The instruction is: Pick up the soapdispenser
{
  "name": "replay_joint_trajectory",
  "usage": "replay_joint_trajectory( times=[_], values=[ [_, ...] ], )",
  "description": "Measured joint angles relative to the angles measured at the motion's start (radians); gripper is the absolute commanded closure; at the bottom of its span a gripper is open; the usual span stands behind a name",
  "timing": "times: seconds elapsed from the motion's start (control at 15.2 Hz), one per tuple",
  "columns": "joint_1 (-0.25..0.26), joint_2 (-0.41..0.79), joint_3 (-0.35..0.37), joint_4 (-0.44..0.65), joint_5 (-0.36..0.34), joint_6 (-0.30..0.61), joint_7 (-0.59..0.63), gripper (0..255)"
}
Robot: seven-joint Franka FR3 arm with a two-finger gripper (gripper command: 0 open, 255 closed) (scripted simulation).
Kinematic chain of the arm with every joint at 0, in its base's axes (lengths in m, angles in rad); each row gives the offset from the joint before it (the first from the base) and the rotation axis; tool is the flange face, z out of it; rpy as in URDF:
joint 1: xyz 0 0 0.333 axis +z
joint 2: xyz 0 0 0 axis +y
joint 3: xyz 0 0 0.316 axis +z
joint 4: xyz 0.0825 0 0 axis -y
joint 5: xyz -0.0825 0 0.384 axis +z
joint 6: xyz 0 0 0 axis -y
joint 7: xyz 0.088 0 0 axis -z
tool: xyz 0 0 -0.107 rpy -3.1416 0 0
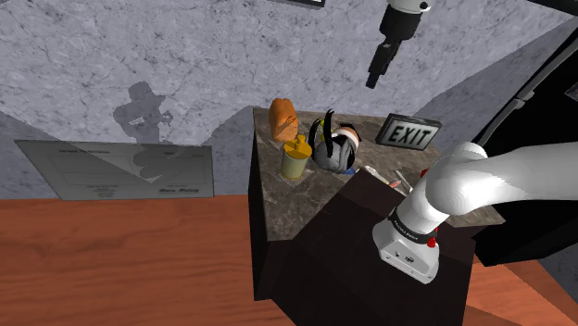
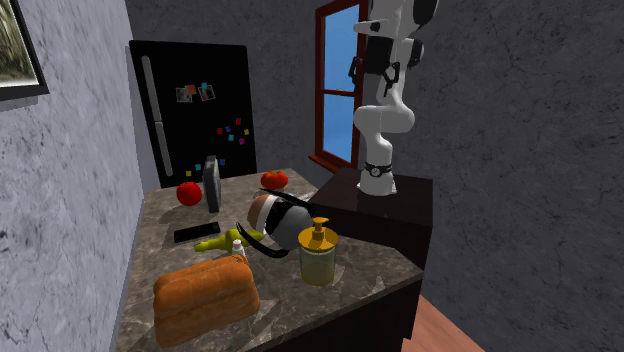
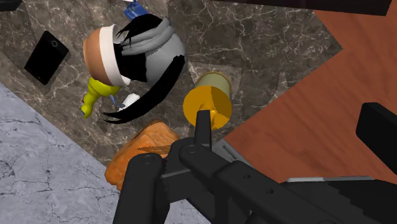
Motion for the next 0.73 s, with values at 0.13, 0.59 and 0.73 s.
replay_joint_trajectory(
  times=[0.13,0.59,0.73],
  values=[
    [0.0,0.005,0.0,-0.01,-0.001,0.015,0.001,0],
    [-0.012,0.098,-0.023,-0.15,-0.031,0.253,-0.009,0],
    [-0.019,0.149,-0.03,-0.175,-0.042,0.332,-0.012,0]
  ],
)
